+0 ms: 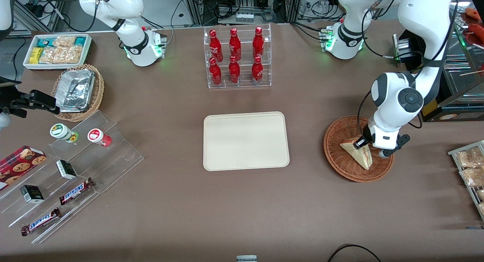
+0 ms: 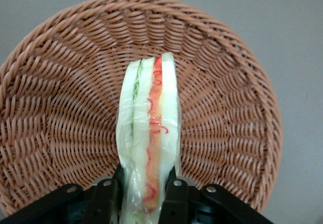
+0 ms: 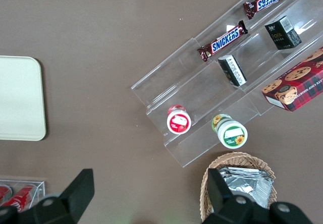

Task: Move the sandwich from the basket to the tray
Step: 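Close the left gripper on the wrapped sandwich and lift it, then carry the sandwich with the left gripper over the cream tray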

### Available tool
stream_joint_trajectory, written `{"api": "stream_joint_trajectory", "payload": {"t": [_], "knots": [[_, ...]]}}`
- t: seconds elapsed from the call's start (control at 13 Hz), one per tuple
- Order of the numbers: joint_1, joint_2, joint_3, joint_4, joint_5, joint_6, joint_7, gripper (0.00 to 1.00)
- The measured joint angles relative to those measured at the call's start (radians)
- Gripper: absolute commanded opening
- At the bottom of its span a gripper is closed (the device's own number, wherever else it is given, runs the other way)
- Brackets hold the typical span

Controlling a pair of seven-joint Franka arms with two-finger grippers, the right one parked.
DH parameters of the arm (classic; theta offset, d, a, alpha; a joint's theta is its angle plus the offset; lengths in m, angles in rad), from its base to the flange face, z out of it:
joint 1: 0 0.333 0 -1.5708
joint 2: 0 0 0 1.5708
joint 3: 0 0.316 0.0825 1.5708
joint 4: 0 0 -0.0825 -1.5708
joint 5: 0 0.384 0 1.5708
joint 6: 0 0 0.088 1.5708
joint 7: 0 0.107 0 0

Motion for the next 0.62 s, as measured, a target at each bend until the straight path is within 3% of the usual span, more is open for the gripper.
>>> {"api": "stream_joint_trajectory", "payload": {"t": [0.31, 0.62], "knots": [[-0.02, -0.026, -0.015, 0.162, 0.048, -0.294, 0.0, 0.0], [-0.133, -0.045, -0.029, 0.405, 0.072, -0.625, 0.0, 0.0]]}}
